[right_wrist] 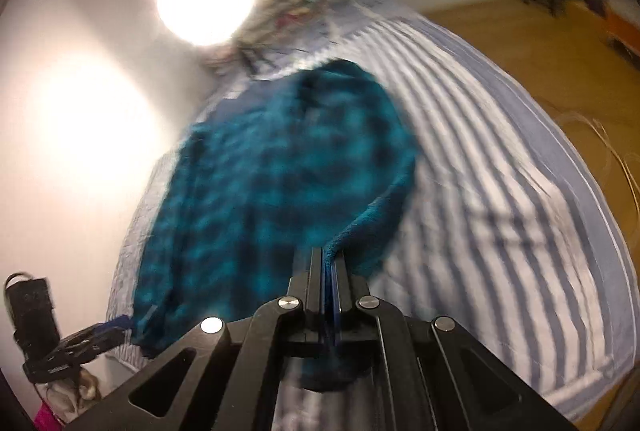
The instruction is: Fold large clothes
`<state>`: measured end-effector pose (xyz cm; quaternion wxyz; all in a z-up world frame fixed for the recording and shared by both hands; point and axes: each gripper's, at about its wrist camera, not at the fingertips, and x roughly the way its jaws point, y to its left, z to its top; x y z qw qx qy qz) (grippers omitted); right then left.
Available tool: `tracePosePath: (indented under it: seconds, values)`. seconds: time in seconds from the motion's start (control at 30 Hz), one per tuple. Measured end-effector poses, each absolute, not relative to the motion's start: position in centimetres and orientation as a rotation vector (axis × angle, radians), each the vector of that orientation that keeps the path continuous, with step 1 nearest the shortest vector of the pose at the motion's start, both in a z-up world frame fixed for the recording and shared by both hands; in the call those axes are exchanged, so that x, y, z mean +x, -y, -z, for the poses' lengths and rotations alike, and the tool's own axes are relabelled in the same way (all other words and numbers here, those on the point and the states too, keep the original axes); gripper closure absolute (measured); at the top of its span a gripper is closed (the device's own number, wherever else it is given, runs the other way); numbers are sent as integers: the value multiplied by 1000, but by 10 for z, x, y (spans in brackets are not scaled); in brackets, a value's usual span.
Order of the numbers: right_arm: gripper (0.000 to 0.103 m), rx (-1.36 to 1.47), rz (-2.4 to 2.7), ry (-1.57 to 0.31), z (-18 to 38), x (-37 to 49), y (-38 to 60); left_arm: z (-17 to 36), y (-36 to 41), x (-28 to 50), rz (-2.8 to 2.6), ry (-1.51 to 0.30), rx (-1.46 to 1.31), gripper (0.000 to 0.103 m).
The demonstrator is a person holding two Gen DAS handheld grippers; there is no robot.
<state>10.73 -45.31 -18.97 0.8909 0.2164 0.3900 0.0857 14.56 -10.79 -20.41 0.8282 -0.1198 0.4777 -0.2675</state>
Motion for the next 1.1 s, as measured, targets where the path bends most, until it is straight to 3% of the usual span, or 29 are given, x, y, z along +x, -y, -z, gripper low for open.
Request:
tracePosePath:
  seconds: [0.17,0.43,0.53,0.6,0.67,0.97,1.1]
  values:
    - [103,339,-348,-816,179,128,388,205,83,154,509,-995,-331,57]
    - [103,170,-607,-998,238,140,285,224,59,168,456,-1017,-440,57]
    - [95,131,-641,-1049,249,138,279,235,67,172,474,-1052,-450,57]
    - [79,163,-676,-1031,243,135,291,241,77,174,497,-1076,-449,57]
    - [70,208,-703,-1006,233,132,309,250,89,179,530,-1111,-459,45]
    - [63,309,-560,-912,191,163,401,269,123,206,561,-1164,-525,44]
    - [55,349,-449,-895,188,206,432,279,127,217,559,-1179,-531,45]
